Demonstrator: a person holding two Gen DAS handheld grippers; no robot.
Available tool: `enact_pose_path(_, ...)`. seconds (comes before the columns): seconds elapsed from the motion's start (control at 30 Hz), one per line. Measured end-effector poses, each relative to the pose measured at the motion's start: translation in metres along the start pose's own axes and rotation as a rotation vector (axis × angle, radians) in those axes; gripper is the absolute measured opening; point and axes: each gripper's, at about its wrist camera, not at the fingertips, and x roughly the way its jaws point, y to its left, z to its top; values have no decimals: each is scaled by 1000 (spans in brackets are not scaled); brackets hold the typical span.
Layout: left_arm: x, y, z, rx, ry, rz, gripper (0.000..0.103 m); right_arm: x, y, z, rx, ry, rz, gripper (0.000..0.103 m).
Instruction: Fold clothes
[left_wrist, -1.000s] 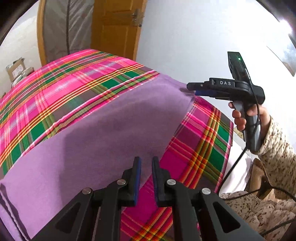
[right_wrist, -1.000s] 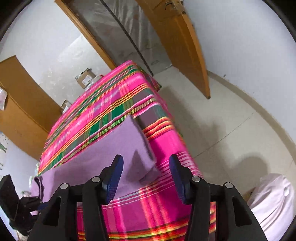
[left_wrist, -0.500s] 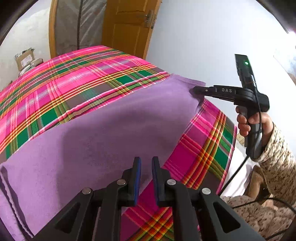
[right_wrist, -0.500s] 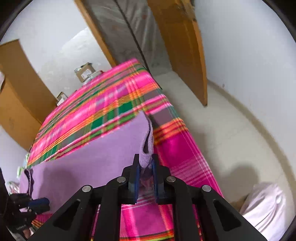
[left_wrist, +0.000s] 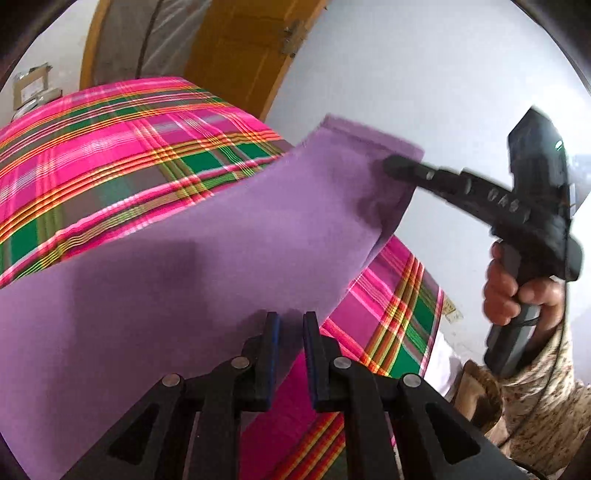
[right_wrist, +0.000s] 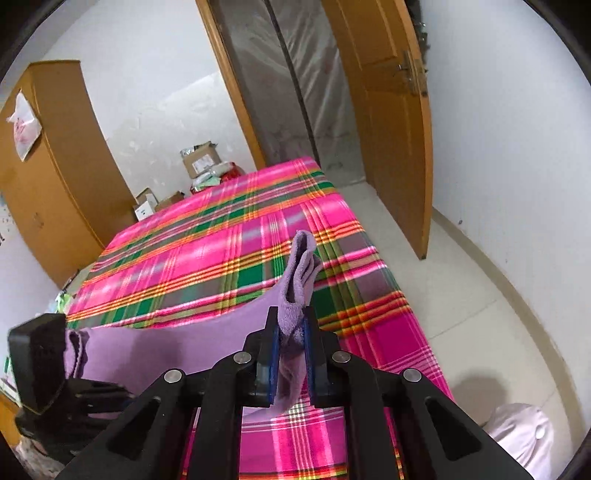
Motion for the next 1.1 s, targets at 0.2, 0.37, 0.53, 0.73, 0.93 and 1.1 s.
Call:
enact_pose_path(0.2, 4, 7, 0, -35, -8, -44, 14, -13, 15, 6, -30, -35, 35, 12)
enact_pose_path(0.37, 2, 8, -1, -32, -9, -47, 15, -23, 44, 12, -83, -64, 92, 12)
enact_pose_path(0.53, 0, 11, -4, -36, -12, -60, 15, -31, 77, 14, -152, -88, 138, 12)
enact_pose_path(0.73, -1, 16, -6, -48, -12, -90, 15, -35, 105, 12, -200, -90, 179, 12)
enact_pose_path(0.93, -18, 21, -14, -72, -35, -69, 15, -35, 127, 8, -233, -83, 209, 12)
enact_pose_path(1.1, -65, 30, -28, -129, -130, -39, 15, -29, 146, 3, -258, -68, 234, 12)
